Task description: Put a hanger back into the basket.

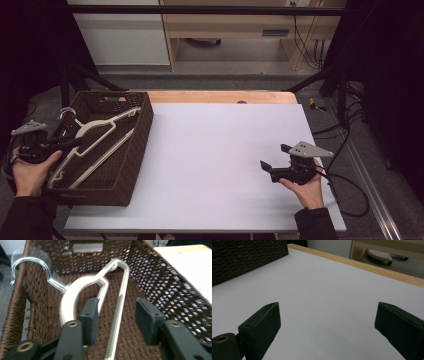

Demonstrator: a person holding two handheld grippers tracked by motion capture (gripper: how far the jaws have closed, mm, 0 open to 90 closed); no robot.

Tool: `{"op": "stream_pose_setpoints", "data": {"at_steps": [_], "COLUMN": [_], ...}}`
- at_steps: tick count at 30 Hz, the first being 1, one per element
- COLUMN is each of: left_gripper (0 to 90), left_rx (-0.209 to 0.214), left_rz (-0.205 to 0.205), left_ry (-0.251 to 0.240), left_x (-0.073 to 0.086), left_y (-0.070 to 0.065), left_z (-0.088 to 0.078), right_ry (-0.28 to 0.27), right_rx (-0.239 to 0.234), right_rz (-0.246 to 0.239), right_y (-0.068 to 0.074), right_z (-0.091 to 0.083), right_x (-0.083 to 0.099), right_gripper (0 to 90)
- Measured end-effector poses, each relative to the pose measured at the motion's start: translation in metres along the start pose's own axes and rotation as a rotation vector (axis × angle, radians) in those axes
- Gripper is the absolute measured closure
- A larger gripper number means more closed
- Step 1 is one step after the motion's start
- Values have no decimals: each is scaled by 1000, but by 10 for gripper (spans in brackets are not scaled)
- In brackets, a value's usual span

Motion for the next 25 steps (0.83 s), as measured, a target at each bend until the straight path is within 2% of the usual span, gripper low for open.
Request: {"op": "stream_pose_setpoints", "data": {"at_steps": [2, 6, 8, 12, 15, 19, 21, 23, 25], "left_gripper": [470, 366, 311, 222, 147, 86, 75, 75, 73], "left_rx": [9, 67, 100, 181, 221, 254, 257, 277, 270], "left_rz": [9, 22, 50, 81, 107, 154, 170, 177, 194], "left_ry": [-53, -134, -155, -181, -183, -157, -159, -147, -143], "left_x": [-3, -6, -6, -4, -2, 0, 2, 4, 6], "left_y": [-10, -37, -52, -86, -111, -136, -144, -151, -153], "left_z": [-5, -9, -8, 2, 10, 19, 22, 25, 28], "right_ry": [-2, -15, -19, -31, -48, -74, -84, -88, -95], "right_rx": [-1, -1, -4, -4, -5, -9, -9, -10, -9], "right_rz": [1, -1, -3, -6, -2, 5, 13, 22, 26], "right_y": [0, 0, 0, 0, 0, -2, -4, -5, -7], "right_z": [0, -2, -3, -4, -7, -12, -14, -17, -19], "right_x": [0, -1, -1, -2, -2, -3, -3, -3, -4], "right_gripper": [69, 68, 66, 57, 54, 50, 48, 47, 47]}}
Point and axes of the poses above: each handheld gripper's, and its own axes: z roughly forward along the jaws, x roughly out of its underside, y roughly to its left, the point moved 6 cm from there along z, roughly forward along the jaws, and after that the axes turned 4 degrees about x, right-handed, at the moved point
